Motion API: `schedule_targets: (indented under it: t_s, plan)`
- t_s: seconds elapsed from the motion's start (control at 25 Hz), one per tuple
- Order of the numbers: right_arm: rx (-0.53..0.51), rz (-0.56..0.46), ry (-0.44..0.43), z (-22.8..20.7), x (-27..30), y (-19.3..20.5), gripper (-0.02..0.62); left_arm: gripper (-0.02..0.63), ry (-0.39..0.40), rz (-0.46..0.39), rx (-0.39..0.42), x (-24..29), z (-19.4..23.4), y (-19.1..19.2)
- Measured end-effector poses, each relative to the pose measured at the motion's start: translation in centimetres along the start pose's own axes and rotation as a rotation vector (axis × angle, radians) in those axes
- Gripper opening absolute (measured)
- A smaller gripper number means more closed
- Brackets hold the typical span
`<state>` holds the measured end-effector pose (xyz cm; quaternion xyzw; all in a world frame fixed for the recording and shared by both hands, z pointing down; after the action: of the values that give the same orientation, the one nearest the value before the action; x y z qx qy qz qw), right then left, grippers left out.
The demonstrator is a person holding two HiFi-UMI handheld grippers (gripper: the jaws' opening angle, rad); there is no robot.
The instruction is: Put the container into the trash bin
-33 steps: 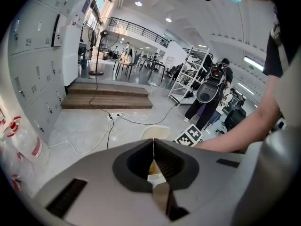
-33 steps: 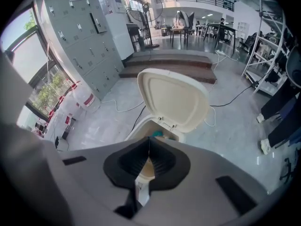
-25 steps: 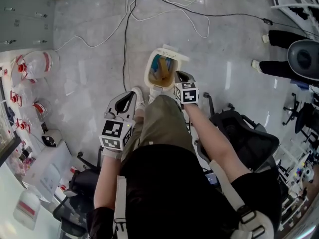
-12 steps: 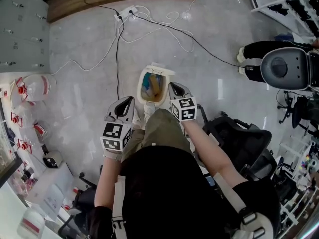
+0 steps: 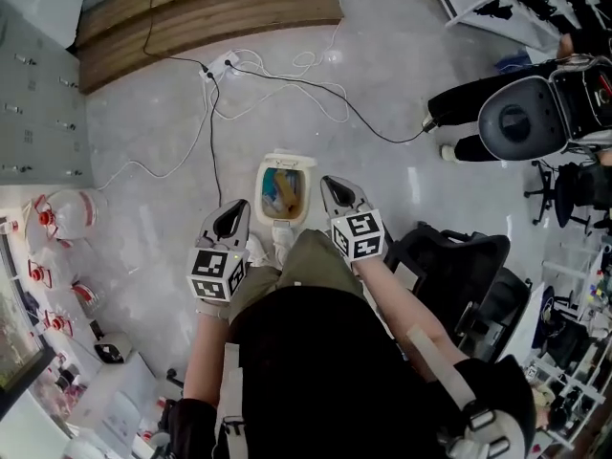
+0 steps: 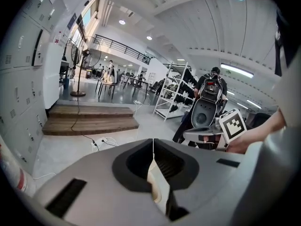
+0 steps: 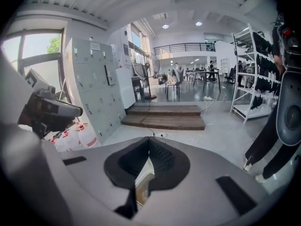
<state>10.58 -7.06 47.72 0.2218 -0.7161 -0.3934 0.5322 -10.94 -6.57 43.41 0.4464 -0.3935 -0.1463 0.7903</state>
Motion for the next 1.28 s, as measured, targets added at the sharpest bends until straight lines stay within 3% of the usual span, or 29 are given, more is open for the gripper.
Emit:
schedule_targets:
  t_s: [0.6,1.28]
  plan:
    - [-0.05,-0.19,-0.016,2.9,-9.4,-6.7,0.016,0.011,0.126,-0.115,0.118,-3.4,-3.0,-5.7]
    - [-0.072,-0.306,0.009,3.0,-15.4,-9.2,0.017,0.011,0.261,-0.22,0.24,-4.3,-7.5,-10.6]
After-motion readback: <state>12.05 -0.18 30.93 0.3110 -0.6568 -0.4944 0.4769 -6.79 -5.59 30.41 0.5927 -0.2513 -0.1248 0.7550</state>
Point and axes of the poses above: the fingertips, and each gripper's own axes: x forward along the fingers, z to its left, y out of its underside, the point moved 4 cm from there along -x, backward along the fingers, and after that the axes turned 2 degrees about z, right-handed, at the moved point
